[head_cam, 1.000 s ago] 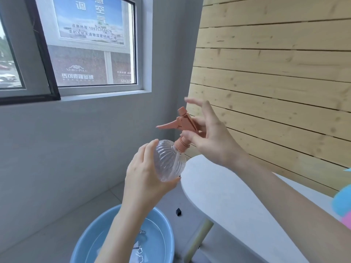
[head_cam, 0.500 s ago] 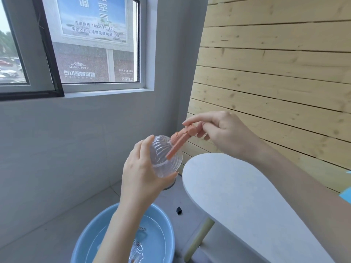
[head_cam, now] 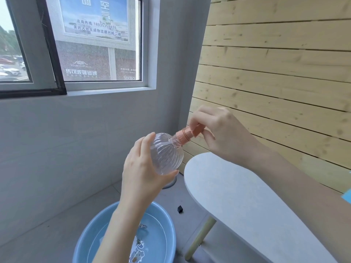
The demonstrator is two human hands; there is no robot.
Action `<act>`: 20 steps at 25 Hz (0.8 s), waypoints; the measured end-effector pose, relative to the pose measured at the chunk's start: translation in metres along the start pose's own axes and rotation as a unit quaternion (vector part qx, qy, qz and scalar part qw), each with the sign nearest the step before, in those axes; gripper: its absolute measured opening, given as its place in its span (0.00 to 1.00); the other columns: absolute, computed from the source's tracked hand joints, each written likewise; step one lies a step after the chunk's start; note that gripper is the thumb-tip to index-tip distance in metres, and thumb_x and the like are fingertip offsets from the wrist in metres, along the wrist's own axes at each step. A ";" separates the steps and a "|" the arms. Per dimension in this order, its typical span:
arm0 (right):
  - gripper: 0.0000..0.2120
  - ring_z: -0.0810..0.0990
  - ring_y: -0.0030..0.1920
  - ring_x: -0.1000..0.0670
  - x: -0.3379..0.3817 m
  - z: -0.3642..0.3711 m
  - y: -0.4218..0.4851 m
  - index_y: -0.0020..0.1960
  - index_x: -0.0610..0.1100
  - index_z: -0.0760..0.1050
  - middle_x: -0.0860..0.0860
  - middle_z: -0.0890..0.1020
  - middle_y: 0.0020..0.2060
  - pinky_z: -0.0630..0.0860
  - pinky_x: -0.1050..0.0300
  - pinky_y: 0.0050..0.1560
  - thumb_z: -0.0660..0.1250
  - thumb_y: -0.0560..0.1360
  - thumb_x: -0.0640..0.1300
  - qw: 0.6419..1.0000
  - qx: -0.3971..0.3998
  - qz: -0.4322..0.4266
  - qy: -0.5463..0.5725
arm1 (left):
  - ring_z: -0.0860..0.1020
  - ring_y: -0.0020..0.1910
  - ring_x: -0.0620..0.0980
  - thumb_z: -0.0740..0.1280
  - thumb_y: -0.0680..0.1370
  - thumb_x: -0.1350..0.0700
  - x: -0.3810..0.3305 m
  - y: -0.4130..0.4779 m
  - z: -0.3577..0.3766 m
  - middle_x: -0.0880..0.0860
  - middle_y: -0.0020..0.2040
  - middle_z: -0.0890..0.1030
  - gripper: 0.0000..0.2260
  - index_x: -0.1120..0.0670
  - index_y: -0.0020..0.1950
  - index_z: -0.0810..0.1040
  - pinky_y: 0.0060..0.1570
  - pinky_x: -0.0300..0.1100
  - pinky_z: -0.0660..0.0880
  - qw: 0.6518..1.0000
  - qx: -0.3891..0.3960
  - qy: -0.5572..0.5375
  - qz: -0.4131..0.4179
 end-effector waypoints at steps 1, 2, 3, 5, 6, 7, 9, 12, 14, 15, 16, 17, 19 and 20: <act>0.13 0.75 0.43 0.44 0.000 -0.002 -0.001 0.44 0.43 0.77 0.47 0.76 0.44 0.72 0.48 0.49 0.60 0.66 0.29 0.999 -0.022 -0.001 -0.031 | 0.74 0.56 0.51 0.80 0.61 0.47 -0.001 0.000 -0.001 0.44 0.65 0.70 0.42 0.49 0.71 0.65 0.55 0.40 0.67 1.000 -0.002 -0.010 -0.001; 0.12 0.75 0.43 0.43 -0.003 -0.005 -0.002 0.44 0.43 0.78 0.45 0.75 0.45 0.72 0.49 0.47 0.62 0.67 0.29 0.997 -0.046 0.006 -0.058 | 0.75 0.56 0.50 0.80 0.61 0.47 -0.002 0.000 -0.002 0.43 0.65 0.70 0.42 0.49 0.71 0.65 0.55 0.40 0.67 1.000 -0.006 -0.018 -0.001; 0.12 0.74 0.43 0.43 -0.006 -0.008 -0.004 0.46 0.43 0.78 0.44 0.74 0.46 0.73 0.50 0.45 0.63 0.69 0.30 0.995 -0.065 0.020 -0.076 | 0.74 0.57 0.50 0.80 0.61 0.47 -0.002 0.000 -0.003 0.43 0.65 0.70 0.42 0.49 0.71 0.65 0.55 0.40 0.67 1.000 -0.011 -0.023 -0.001; 0.13 0.74 0.39 0.42 -0.012 -0.006 -0.008 0.53 0.47 0.76 0.45 0.74 0.44 0.76 0.47 0.39 0.62 0.72 0.36 0.995 -0.058 0.049 -0.067 | 0.72 0.60 0.49 0.80 0.61 0.48 0.001 0.002 -0.005 0.44 0.66 0.70 0.42 0.50 0.72 0.65 0.57 0.42 0.69 0.999 -0.018 -0.027 -0.007; 0.13 0.75 0.39 0.41 -0.012 -0.001 -0.010 0.56 0.50 0.73 0.47 0.75 0.43 0.77 0.45 0.38 0.60 0.74 0.40 0.998 -0.031 0.055 -0.031 | 0.73 0.60 0.49 0.80 0.61 0.48 0.002 0.002 -0.007 0.44 0.66 0.70 0.42 0.49 0.72 0.65 0.57 0.44 0.71 0.999 -0.021 -0.028 -0.010; 0.12 0.76 0.40 0.41 -0.010 0.003 -0.011 0.58 0.52 0.70 0.49 0.76 0.44 0.77 0.44 0.39 0.59 0.75 0.44 0.998 -0.004 0.053 0.015 | 0.73 0.59 0.50 0.80 0.61 0.47 0.003 0.002 -0.007 0.44 0.66 0.70 0.42 0.49 0.72 0.65 0.57 0.47 0.72 0.999 -0.023 -0.027 -0.012; 0.12 0.78 0.45 0.45 -0.004 0.007 -0.012 0.57 0.53 0.71 0.52 0.77 0.48 0.77 0.46 0.45 0.62 0.75 0.53 0.994 0.007 0.049 0.098 | 0.75 0.56 0.52 0.79 0.61 0.46 0.002 0.002 -0.006 0.43 0.66 0.70 0.42 0.48 0.71 0.64 0.55 0.50 0.74 0.999 -0.021 -0.024 -0.010; 0.11 0.80 0.44 0.48 -0.006 -0.001 -0.008 0.47 0.46 0.73 0.53 0.82 0.44 0.78 0.50 0.45 0.67 0.74 0.53 0.975 -0.059 0.105 0.189 | 0.76 0.54 0.52 0.79 0.62 0.46 -0.003 0.000 -0.002 0.43 0.66 0.69 0.42 0.47 0.72 0.64 0.55 0.47 0.73 1.000 -0.006 -0.017 -0.002; 0.12 0.82 0.42 0.47 -0.018 0.001 -0.005 0.50 0.47 0.67 0.53 0.83 0.41 0.77 0.52 0.44 0.70 0.74 0.44 0.956 -0.068 0.173 0.228 | 0.75 0.55 0.52 0.80 0.61 0.46 -0.003 -0.001 0.001 0.43 0.66 0.69 0.43 0.48 0.72 0.65 0.55 0.45 0.72 1.000 0.005 -0.006 0.003; 0.16 0.83 0.43 0.49 -0.024 0.006 -0.003 0.55 0.49 0.66 0.53 0.84 0.41 0.77 0.56 0.45 0.70 0.74 0.41 0.943 -0.038 0.205 0.261 | 0.75 0.55 0.52 0.80 0.61 0.47 -0.002 -0.001 0.002 0.43 0.66 0.70 0.44 0.48 0.72 0.65 0.54 0.44 0.71 1.000 0.010 0.002 0.005; 0.21 0.84 0.44 0.50 -0.026 0.012 -0.002 0.61 0.51 0.66 0.53 0.84 0.43 0.77 0.57 0.50 0.70 0.74 0.38 0.931 0.006 0.224 0.290 | 0.75 0.55 0.52 0.80 0.60 0.47 -0.001 -0.002 0.002 0.44 0.66 0.70 0.44 0.49 0.72 0.65 0.53 0.42 0.70 1.000 0.013 0.009 0.005; 0.23 0.84 0.46 0.51 -0.028 0.015 0.000 0.65 0.50 0.67 0.53 0.85 0.45 0.77 0.56 0.54 0.70 0.74 0.36 0.922 0.045 0.230 0.309 | 0.75 0.55 0.51 0.80 0.60 0.46 0.001 -0.002 0.002 0.44 0.65 0.70 0.44 0.49 0.72 0.65 0.52 0.41 0.69 1.000 0.015 0.013 0.001; 0.17 0.84 0.49 0.51 -0.027 0.015 0.003 0.61 0.45 0.76 0.50 0.85 0.47 0.77 0.57 0.58 0.67 0.74 0.32 0.919 0.085 0.219 0.318 | 0.75 0.54 0.51 0.80 0.60 0.46 0.002 -0.002 0.000 0.43 0.65 0.70 0.43 0.48 0.71 0.65 0.51 0.41 0.69 1.000 0.010 0.012 0.000; 0.15 0.83 0.50 0.51 -0.027 0.014 0.004 0.57 0.43 0.79 0.48 0.85 0.47 0.76 0.58 0.58 0.66 0.74 0.30 0.920 0.090 0.216 0.316 | 0.75 0.54 0.51 0.80 0.60 0.47 0.000 -0.002 -0.002 0.43 0.64 0.70 0.42 0.47 0.71 0.65 0.51 0.42 0.70 1.000 0.005 0.010 0.007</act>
Point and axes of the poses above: each hand's wrist, its own y-axis towards the middle knuckle, its own z-axis out of the palm, x = y × z, the point moved 9 cm from there along y, towards the middle knuckle
